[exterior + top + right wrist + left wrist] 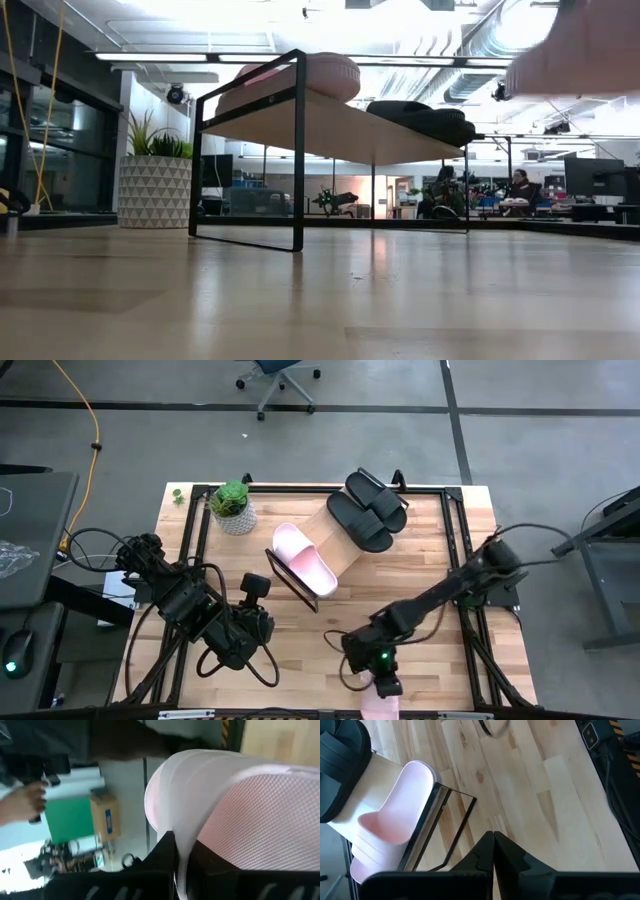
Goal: Pick and place slides into the shelf
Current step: Put the pink slide on the shelf
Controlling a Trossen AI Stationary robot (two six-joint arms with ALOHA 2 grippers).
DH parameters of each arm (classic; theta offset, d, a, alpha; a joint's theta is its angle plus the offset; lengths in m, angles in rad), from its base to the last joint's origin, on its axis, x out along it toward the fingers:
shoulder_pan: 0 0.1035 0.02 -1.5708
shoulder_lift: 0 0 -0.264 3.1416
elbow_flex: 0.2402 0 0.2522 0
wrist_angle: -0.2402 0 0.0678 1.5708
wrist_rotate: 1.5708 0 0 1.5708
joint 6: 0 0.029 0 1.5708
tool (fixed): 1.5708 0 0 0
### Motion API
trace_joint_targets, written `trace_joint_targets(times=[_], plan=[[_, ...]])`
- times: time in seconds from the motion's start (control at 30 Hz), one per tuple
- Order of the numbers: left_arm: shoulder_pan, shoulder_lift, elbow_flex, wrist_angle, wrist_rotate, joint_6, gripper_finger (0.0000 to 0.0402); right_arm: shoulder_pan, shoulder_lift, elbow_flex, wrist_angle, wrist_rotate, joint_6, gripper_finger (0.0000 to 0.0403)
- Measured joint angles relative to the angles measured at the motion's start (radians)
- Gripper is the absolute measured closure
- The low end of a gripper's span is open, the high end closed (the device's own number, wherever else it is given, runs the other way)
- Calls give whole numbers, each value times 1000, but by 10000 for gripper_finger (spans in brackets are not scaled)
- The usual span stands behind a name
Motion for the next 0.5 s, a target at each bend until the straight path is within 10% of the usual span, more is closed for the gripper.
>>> trace_joint_targets(times=[0.5], plan=[[0, -123, 0, 0, -117, 44, 401, -21, -267, 0, 425, 617, 406, 402]])
